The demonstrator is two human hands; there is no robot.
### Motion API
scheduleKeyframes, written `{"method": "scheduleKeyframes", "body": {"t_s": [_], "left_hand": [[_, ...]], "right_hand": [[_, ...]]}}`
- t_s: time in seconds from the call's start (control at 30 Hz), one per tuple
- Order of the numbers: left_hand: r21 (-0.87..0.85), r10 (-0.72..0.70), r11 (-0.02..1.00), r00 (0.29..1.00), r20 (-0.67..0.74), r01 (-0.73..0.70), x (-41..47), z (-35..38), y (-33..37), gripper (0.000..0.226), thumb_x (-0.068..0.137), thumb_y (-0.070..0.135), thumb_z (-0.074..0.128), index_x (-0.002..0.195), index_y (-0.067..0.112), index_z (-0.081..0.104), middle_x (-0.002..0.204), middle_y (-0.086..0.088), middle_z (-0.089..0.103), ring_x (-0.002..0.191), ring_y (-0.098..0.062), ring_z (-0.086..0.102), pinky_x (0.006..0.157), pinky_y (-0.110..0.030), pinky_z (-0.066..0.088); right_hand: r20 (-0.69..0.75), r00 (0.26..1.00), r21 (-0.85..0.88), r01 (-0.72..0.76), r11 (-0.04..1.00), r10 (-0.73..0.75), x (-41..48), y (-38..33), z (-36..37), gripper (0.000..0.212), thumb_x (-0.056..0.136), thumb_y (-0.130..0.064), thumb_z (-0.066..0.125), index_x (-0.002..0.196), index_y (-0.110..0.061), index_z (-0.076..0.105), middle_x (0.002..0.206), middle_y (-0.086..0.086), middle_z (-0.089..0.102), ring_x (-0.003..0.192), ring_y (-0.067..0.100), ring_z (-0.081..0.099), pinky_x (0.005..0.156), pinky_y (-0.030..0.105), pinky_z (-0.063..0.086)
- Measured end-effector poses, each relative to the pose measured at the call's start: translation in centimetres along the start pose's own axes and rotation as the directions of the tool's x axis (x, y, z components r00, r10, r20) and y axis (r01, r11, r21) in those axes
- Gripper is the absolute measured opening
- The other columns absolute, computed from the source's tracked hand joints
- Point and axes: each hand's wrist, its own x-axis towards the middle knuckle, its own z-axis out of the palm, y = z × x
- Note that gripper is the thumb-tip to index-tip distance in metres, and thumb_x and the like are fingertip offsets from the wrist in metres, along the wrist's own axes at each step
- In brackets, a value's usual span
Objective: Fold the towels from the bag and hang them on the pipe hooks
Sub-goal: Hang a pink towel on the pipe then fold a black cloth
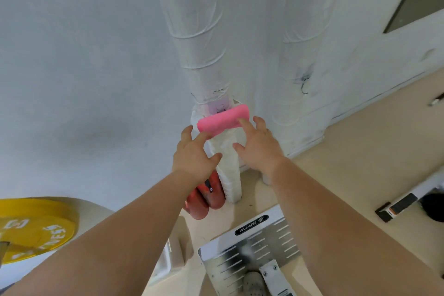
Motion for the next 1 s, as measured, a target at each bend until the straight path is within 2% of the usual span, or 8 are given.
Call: {"method": "scheduleKeyframes", "body": {"t_s": [0.23,0.4,0.5,0.6,0.73,0.83,1.0], "left_hand": [[-0.1,0.189,0.978,0.979,0.082,-0.181,-5.1,-1.5,-2.1,0.059,0.085,0.045,0.072,0.138,0.033,0.049,0.162,-0.004,0.019,0.143,-0.029,0.036,0.113,-0.041,0.038],[-0.158,0.335,0.939,0.916,0.223,-0.305,-10.7,0.0,-4.5,0.061,0.084,0.043,0.074,0.139,0.029,0.051,0.154,-0.005,0.036,0.137,-0.027,0.044,0.113,-0.039,0.038],[-0.121,0.362,0.932,0.855,0.372,-0.342,-14.8,1.5,-4.8,0.063,0.085,0.044,0.073,0.142,0.027,0.049,0.149,-0.003,0.041,0.134,-0.027,0.045,0.113,-0.04,0.038],[-0.106,0.396,0.91,0.764,0.509,-0.401,-19.3,3.7,-4.0,0.068,0.085,0.048,0.072,0.144,0.028,0.047,0.146,-0.005,0.046,0.13,-0.028,0.048,0.111,-0.043,0.042],[-0.092,0.443,0.856,0.631,0.637,-0.508,-25.6,7.3,-2.1,0.071,0.086,0.05,0.072,0.147,0.025,0.045,0.145,-0.006,0.048,0.13,-0.025,0.051,0.108,-0.035,0.04],[-0.075,0.432,0.828,0.546,0.718,-0.556,-30.5,10.2,-0.4,0.066,0.09,0.046,0.07,0.147,0.023,0.045,0.146,-0.004,0.051,0.129,-0.025,0.053,0.103,-0.031,0.04],[-0.084,0.392,0.829,0.466,0.793,-0.553,-39.7,16.4,2.4,0.062,0.086,0.042,0.074,0.14,0.023,0.052,0.135,-0.002,0.059,0.121,-0.023,0.058,0.089,-0.026,0.043]], "right_hand": [[-0.081,0.973,0.043,-0.215,0.976,0.218,-9.4,-2.6,-0.3,0.072,0.092,-0.046,0.06,0.154,-0.037,0.024,0.16,0.009,0.016,0.137,0.036,0.038,0.111,0.049,0.04],[-0.063,0.92,0.092,-0.381,0.92,0.388,-19.8,-3.2,2.7,0.066,0.093,-0.048,0.058,0.152,-0.034,0.03,0.158,0.006,0.02,0.138,0.032,0.039,0.111,0.048,0.039],[0.004,0.862,0.091,-0.504,0.859,0.506,-27.3,-2.1,4.9,0.064,0.094,-0.048,0.058,0.151,-0.033,0.033,0.158,0.005,0.02,0.136,0.032,0.041,0.11,0.047,0.04],[0.056,0.795,0.052,-0.606,0.794,0.603,-35.2,-0.3,7.0,0.062,0.096,-0.051,0.056,0.15,-0.032,0.034,0.157,0.004,0.021,0.134,0.031,0.043,0.108,0.045,0.043],[0.087,0.677,0.069,-0.736,0.674,0.731,-44.9,2.5,9.4,0.061,0.094,-0.05,0.058,0.149,-0.033,0.036,0.158,0.004,0.024,0.137,0.03,0.041,0.108,0.046,0.042],[0.101,0.623,0.095,-0.783,0.615,0.776,-51.7,4.8,10.6,0.06,0.094,-0.049,0.058,0.148,-0.031,0.038,0.157,0.004,0.027,0.136,0.029,0.042,0.109,0.043,0.042],[0.125,0.552,0.126,-0.833,0.539,0.824,-63.0,9.4,12.7,0.059,0.092,-0.053,0.058,0.145,-0.032,0.044,0.152,0.002,0.036,0.135,0.027,0.042,0.108,0.046,0.043]]}}
